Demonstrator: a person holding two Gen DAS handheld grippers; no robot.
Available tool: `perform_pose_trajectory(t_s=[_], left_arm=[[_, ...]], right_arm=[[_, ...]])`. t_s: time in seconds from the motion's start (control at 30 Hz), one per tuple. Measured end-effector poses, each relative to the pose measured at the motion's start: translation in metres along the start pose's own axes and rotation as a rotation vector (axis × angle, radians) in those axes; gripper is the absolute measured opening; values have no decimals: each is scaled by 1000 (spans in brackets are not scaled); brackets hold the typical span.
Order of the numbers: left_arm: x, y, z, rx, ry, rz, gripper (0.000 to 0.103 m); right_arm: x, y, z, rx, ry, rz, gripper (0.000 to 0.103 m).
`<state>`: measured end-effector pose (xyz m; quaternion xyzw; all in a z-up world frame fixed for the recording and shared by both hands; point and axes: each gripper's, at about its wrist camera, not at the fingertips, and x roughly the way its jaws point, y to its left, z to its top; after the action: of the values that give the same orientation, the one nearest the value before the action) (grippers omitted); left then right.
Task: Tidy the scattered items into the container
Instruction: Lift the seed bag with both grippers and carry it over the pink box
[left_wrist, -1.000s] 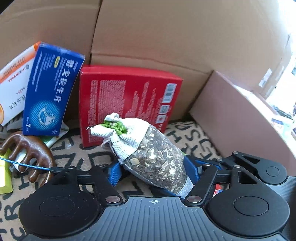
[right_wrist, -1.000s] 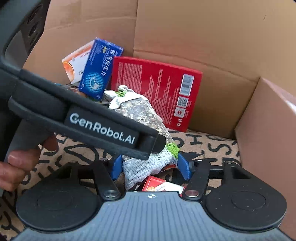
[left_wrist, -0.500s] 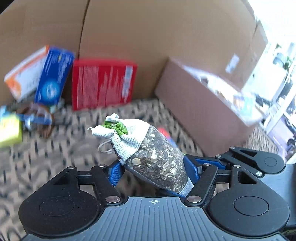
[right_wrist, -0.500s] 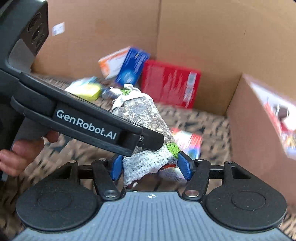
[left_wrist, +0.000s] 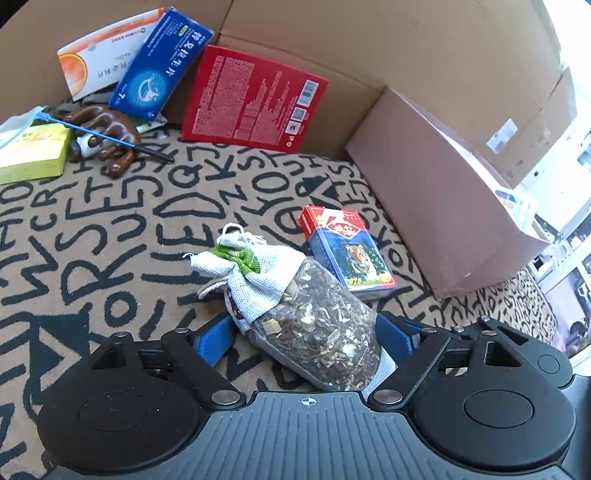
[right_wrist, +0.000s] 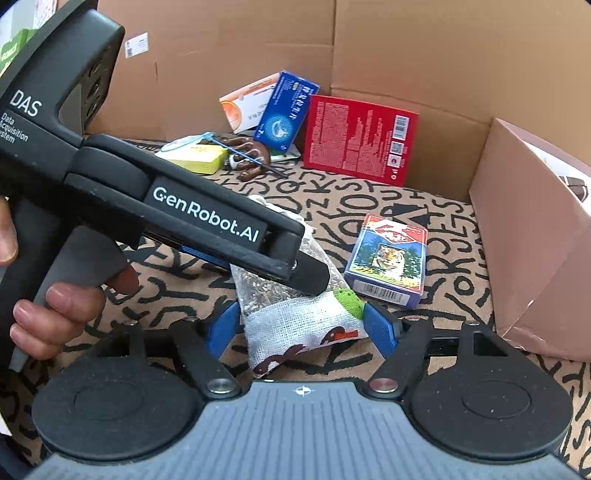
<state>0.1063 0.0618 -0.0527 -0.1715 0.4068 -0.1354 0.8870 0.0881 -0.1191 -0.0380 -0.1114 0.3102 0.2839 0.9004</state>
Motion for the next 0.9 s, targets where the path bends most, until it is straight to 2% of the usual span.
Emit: perform_pose_trajectory(t_s=[0.13,0.23,0.3,0.33,0.4,0.53,0.77,0.9], left_arm=[[5,-5,1,27,-12,18,96],[9,-10,-1,70,-22,41,97],[10,-13,-3,86,-28,58,94],[11,-13,-3,89,-30,66,88],[9,-13,-3,76,-31,58,83],[4,-16,-6,74,-29,67,79],[-17,-31,-8,94,-27,90,76],[-32,-50,1,137,-65,71,75]], right_arm=[[4,-1,-2,18,2,-3,78],[3,-1,-5,18,-12,-11,73],[1,-2,-7,27,-22,-6,70],[0,-2,-7,31,-28,-4,67],[-3,-3,-9,39,-38,1,65],[-7,-2,-13,41,-51,12,65],[-26,0,-18,61,-90,61,63],[-47,-8,-15,86,-153,61,63]])
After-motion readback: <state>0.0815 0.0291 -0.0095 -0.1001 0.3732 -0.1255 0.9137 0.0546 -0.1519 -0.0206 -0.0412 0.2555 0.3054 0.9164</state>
